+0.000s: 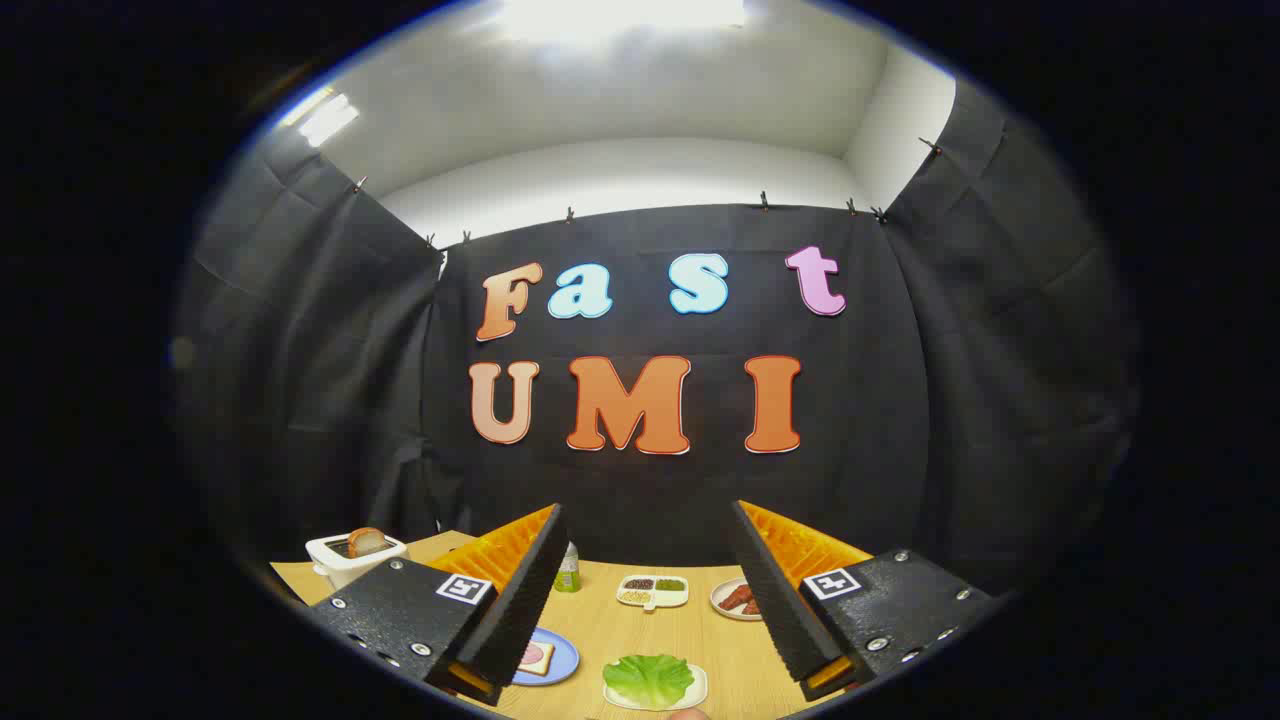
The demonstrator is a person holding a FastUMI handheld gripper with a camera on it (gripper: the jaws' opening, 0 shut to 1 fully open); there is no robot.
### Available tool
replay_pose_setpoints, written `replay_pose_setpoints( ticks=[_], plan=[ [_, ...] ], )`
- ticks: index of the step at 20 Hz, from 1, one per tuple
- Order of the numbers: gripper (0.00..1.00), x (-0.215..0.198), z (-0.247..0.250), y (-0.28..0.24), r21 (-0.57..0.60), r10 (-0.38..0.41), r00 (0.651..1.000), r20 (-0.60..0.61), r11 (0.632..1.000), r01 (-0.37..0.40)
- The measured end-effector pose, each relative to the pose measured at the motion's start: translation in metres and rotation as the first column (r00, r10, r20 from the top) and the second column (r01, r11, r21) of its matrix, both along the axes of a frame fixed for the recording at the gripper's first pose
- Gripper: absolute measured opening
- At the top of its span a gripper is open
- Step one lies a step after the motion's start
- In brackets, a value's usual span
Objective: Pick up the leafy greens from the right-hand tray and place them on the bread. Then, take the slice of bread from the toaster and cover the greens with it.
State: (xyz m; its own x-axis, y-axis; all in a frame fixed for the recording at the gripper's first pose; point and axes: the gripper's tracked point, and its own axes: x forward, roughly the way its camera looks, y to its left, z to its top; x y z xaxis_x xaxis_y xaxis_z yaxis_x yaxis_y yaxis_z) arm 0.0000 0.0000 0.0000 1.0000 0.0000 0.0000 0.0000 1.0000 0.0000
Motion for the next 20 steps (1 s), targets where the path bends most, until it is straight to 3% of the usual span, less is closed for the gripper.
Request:
replay_pose_setpoints(
  ticks=[20],
  plan=[
    [0.97,0.024,-0.026,0.024,0.005,0.034,0.997,-0.072,0.999,-0.033]
  ],
)
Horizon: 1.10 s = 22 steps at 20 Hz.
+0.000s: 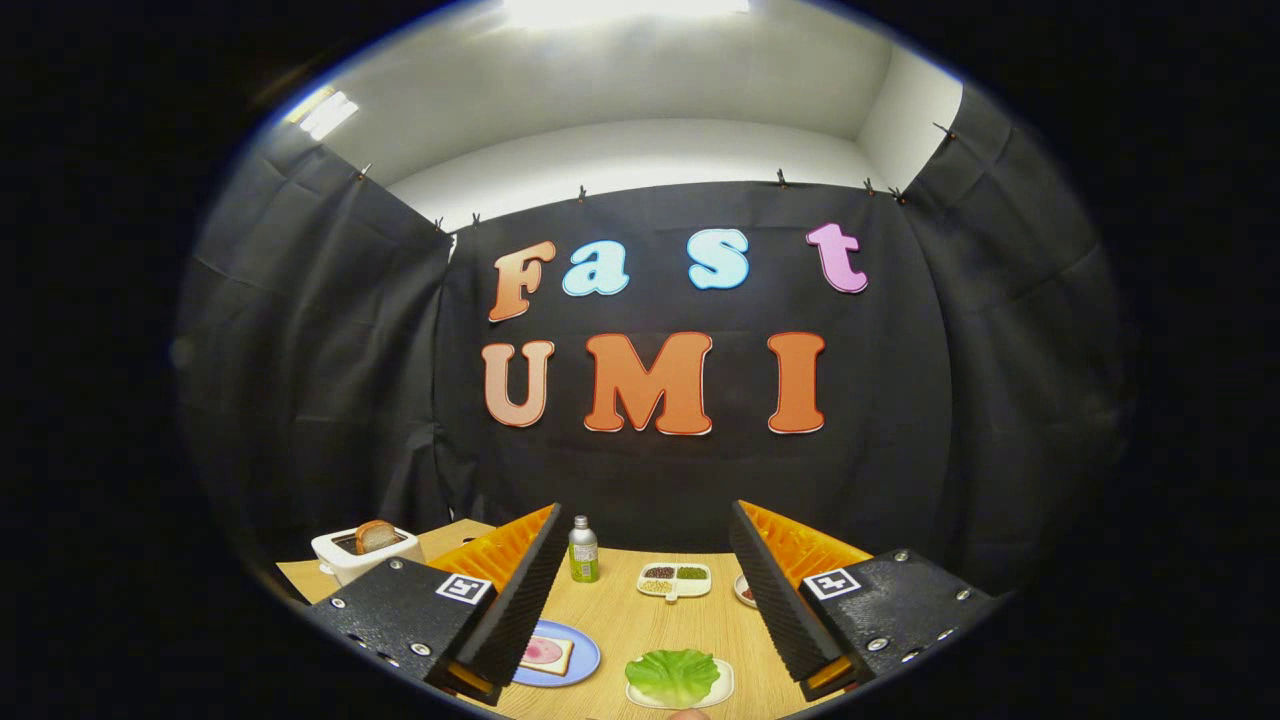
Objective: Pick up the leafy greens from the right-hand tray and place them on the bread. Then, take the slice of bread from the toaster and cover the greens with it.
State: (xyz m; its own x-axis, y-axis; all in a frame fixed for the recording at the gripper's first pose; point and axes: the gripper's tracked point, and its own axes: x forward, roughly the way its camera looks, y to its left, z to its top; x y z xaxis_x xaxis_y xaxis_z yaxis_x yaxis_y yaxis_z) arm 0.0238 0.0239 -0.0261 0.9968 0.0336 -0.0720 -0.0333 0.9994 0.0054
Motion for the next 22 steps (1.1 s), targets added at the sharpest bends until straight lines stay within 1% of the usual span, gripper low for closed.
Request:
replay_pose_setpoints(
  ticks=[5,8,10,12,14,16,20,22],
  plan=[
    [0.97,0.01,-0.021,-0.001,0.02,0.003,0.998,-0.056,1.0,-0.002],
    [0.98,0.017,-0.036,-0.001,0.002,0.005,0.997,-0.082,1.0,-0.004],
    [0.97,0.019,-0.054,0.0,-0.012,0.022,0.992,-0.125,1.0,-0.024],
    [0.98,0.019,-0.074,0.005,-0.001,0.063,0.981,-0.184,0.998,-0.064],
    [0.98,0.02,-0.092,0.012,0.021,0.109,0.963,-0.245,0.994,-0.107],
    [0.98,0.022,-0.112,0.015,0.039,0.135,0.942,-0.308,0.991,-0.13],
    [0.98,0.023,-0.149,0.014,0.071,0.156,0.892,-0.425,0.988,-0.139],
    [0.98,0.023,-0.167,0.01,0.089,0.158,0.861,-0.484,0.987,-0.131]
  ],
)
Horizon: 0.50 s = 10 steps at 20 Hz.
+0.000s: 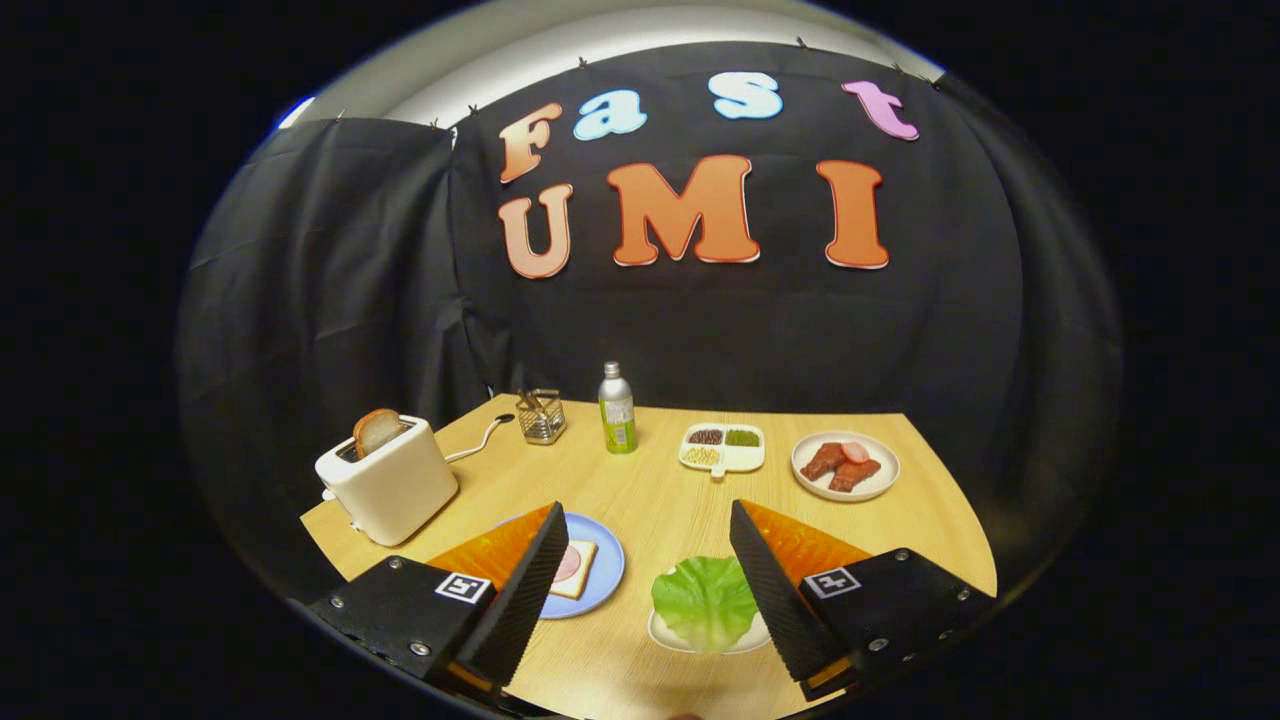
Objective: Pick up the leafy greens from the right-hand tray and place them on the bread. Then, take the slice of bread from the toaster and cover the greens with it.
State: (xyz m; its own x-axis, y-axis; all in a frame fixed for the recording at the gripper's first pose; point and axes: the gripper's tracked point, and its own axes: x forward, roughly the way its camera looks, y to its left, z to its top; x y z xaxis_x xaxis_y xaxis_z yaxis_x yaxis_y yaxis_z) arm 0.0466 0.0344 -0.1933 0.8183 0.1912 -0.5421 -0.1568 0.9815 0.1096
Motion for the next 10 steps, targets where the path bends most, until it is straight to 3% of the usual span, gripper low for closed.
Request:
replay_pose_setpoints(
  ticks=[10],
  plan=[
    [0.97,-0.004,-0.077,-0.017,-0.038,-0.021,0.962,-0.272,0.999,0.011]
  ],
)
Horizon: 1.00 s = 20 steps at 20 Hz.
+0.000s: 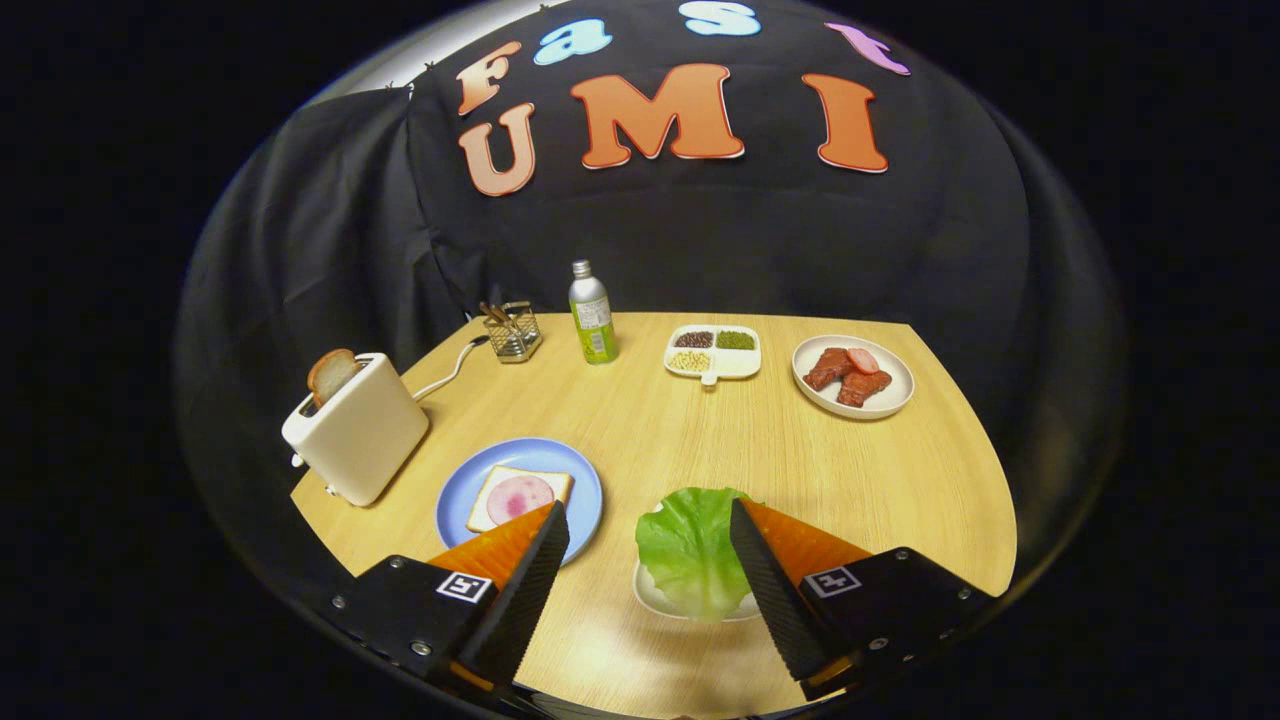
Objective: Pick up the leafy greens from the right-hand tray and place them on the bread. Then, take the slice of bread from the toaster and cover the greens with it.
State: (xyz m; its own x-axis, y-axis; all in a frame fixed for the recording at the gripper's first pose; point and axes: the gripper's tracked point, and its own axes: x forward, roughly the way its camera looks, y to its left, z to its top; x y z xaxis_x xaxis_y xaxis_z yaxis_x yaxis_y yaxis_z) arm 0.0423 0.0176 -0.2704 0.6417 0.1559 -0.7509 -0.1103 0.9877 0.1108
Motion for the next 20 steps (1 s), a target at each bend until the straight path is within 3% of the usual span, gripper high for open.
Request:
replay_pose_setpoints(
  ticks=[7,13,20],
  plan=[
    [0.95,-0.007,-0.049,-0.011,-0.003,0.005,0.983,-0.185,1.0,-0.006],
    [0.89,-0.019,-0.088,-0.01,-0.04,0.046,0.951,-0.305,0.997,-0.061],
    [0.88,-0.013,-0.128,-0.022,-0.092,0.003,0.921,-0.389,0.995,-0.042]
  ],
)
